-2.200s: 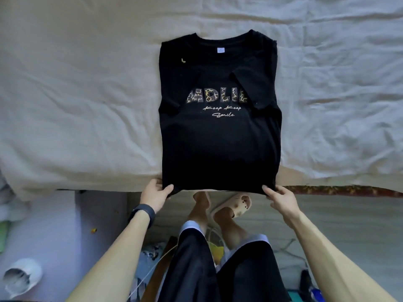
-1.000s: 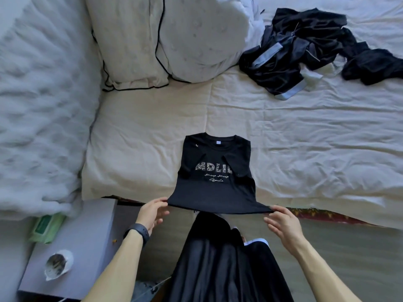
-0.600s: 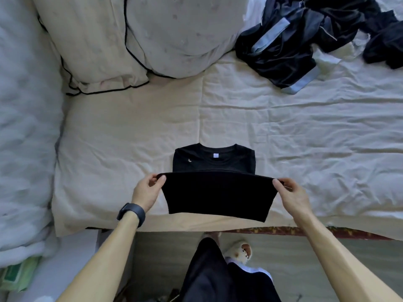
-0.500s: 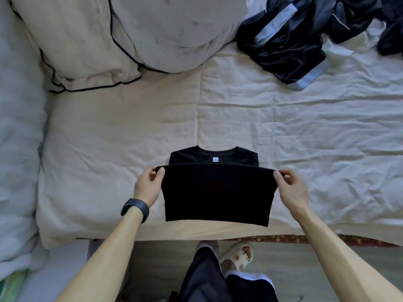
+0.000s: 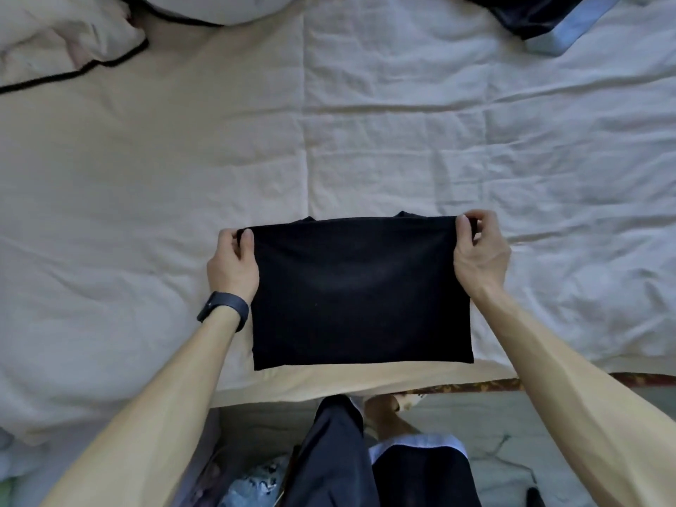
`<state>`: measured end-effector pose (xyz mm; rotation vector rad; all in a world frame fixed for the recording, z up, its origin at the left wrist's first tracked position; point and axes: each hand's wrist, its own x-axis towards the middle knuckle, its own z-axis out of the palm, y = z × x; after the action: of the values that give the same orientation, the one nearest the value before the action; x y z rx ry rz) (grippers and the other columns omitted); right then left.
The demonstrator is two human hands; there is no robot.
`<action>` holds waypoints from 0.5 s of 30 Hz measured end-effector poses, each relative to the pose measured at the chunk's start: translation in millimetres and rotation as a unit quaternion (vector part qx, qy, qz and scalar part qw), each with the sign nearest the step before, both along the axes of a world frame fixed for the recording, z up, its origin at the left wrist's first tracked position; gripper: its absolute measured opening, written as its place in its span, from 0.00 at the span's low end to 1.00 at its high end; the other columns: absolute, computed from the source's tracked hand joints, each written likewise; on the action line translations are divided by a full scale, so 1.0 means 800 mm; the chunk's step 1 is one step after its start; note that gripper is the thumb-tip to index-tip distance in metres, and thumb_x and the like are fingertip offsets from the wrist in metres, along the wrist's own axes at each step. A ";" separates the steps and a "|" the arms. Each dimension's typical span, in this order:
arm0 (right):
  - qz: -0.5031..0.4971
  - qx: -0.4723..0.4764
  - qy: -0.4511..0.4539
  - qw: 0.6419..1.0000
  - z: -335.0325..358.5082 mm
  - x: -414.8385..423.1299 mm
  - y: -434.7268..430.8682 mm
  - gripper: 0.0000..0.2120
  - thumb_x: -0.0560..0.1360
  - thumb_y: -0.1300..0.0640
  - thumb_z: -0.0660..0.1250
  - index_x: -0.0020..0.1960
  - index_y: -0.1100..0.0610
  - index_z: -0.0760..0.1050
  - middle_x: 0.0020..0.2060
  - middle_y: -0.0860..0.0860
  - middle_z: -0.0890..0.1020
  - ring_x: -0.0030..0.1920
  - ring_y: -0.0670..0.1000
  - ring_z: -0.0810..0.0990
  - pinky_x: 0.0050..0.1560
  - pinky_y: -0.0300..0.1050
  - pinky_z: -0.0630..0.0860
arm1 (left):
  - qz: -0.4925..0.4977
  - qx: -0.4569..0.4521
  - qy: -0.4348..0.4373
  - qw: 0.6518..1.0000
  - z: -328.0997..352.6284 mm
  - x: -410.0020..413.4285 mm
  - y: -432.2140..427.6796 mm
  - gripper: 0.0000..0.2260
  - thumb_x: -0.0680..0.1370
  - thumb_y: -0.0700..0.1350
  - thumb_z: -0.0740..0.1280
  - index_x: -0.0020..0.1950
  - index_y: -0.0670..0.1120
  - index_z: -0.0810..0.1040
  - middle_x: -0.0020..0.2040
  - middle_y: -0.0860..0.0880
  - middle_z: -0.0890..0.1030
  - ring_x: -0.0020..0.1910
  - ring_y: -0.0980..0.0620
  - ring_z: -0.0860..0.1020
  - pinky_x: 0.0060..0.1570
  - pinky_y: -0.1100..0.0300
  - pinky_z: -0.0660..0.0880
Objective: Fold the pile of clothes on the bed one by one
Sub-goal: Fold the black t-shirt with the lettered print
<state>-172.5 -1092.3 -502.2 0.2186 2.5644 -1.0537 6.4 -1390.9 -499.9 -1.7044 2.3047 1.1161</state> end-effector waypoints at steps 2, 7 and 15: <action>0.001 -0.005 0.006 1.000 -0.002 -0.005 -0.005 0.03 0.83 0.49 0.61 0.51 0.47 0.72 0.42 0.40 0.77 0.41 0.42 0.76 0.41 0.28 0.67 | 0.005 -0.016 -0.002 1.000 -0.002 -0.001 -0.002 0.14 0.84 0.55 0.58 0.57 0.44 0.73 0.41 0.49 0.77 0.44 0.42 0.75 0.44 0.54 0.70; 0.017 0.009 -0.049 0.999 -0.007 -0.011 -0.004 0.09 0.82 0.46 0.62 0.58 0.49 0.72 0.45 0.43 0.79 0.47 0.49 0.78 0.50 0.41 0.70 | 0.029 0.017 -0.005 0.999 0.007 -0.008 0.002 0.14 0.83 0.56 0.59 0.58 0.47 0.74 0.41 0.57 0.75 0.45 0.49 0.75 0.46 0.59 0.67; -0.014 0.014 -0.192 0.981 0.056 0.093 0.066 0.22 0.78 0.37 0.66 0.61 0.52 0.72 0.49 0.44 0.79 0.52 0.49 0.78 0.54 0.44 0.70 | 0.083 0.103 -0.049 0.990 0.055 0.090 0.063 0.18 0.79 0.62 0.65 0.58 0.49 0.73 0.46 0.57 0.77 0.46 0.55 0.76 0.49 0.59 0.69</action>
<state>-98.2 -1039.2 -457.8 0.4230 2.2335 -0.8856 78.4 -1340.3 -456.0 -1.8516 1.9451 1.2185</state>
